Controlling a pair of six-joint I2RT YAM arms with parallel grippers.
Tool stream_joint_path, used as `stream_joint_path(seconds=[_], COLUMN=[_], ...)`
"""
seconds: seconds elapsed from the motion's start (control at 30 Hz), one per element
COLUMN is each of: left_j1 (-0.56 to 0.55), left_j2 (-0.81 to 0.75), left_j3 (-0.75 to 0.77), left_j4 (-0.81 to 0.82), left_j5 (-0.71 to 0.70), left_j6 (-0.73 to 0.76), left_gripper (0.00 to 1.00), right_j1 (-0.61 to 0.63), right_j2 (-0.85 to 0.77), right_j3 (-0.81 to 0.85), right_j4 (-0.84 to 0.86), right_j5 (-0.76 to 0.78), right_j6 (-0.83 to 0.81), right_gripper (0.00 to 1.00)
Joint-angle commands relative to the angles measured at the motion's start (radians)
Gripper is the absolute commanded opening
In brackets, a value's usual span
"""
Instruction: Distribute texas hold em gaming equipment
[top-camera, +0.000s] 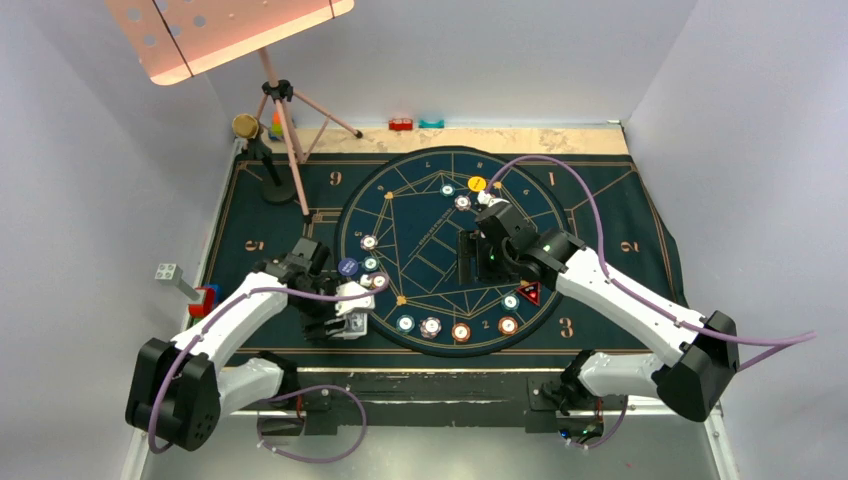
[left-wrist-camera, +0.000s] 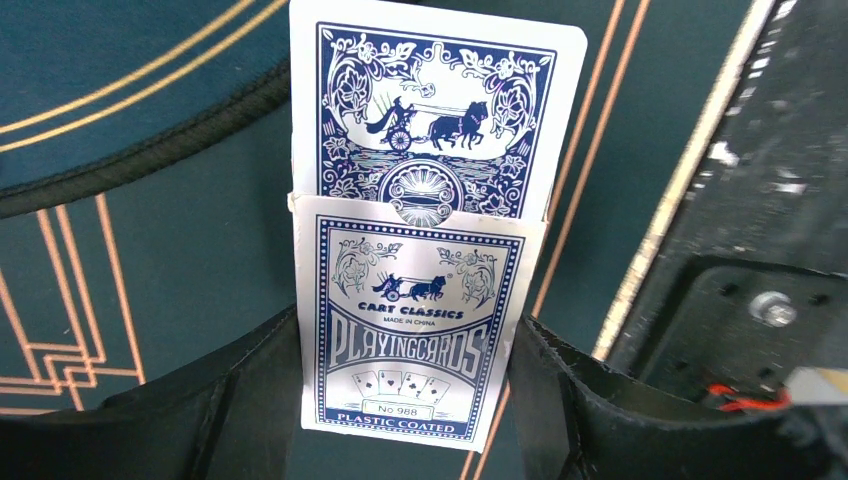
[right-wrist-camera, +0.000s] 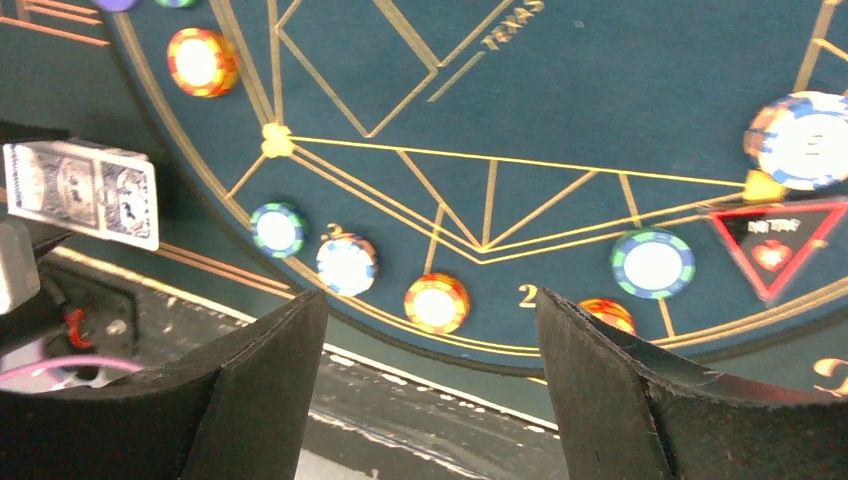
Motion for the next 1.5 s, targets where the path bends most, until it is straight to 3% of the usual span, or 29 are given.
stream_joint_path(seconds=[0.0, 0.23, 0.53, 0.8, 1.1, 1.3, 1.47], left_j1=[-0.006, -0.006, -0.006, -0.006, -0.006, -0.007, -0.007], left_j2=[-0.051, -0.032, 0.096, 0.116, 0.115, 0.126, 0.131], left_j3=[0.179, 0.459, 0.740, 0.784, 0.811, 0.833, 0.839], left_j4=[-0.177, -0.322, -0.401, -0.409, -0.415, -0.417, -0.415], left_j5=[0.105, 0.207, 0.239, 0.183, 0.169, 0.167, 0.165], left_j6=[-0.071, -0.172, -0.289, -0.316, -0.322, -0.327, -0.329], left_gripper=[0.00, 0.00, 0.00, 0.00, 0.00, 0.00, 0.00], right_j1=[-0.007, -0.010, -0.012, -0.011, 0.007, 0.028, 0.038], right_j2=[-0.011, 0.046, 0.137, 0.227, 0.337, 0.409, 0.458], right_j3=[-0.008, 0.018, 0.074, 0.056, 0.122, 0.157, 0.189], right_j4=[0.152, 0.407, 0.695, 0.950, 0.971, 1.041, 1.086], right_j5=[-0.126, -0.446, -0.678, -0.754, -0.754, -0.779, -0.795], right_j6=[-0.014, 0.017, 0.131, 0.272, 0.294, 0.354, 0.398], right_gripper=[0.80, 0.85, 0.91, 0.93, 0.92, 0.84, 0.72])
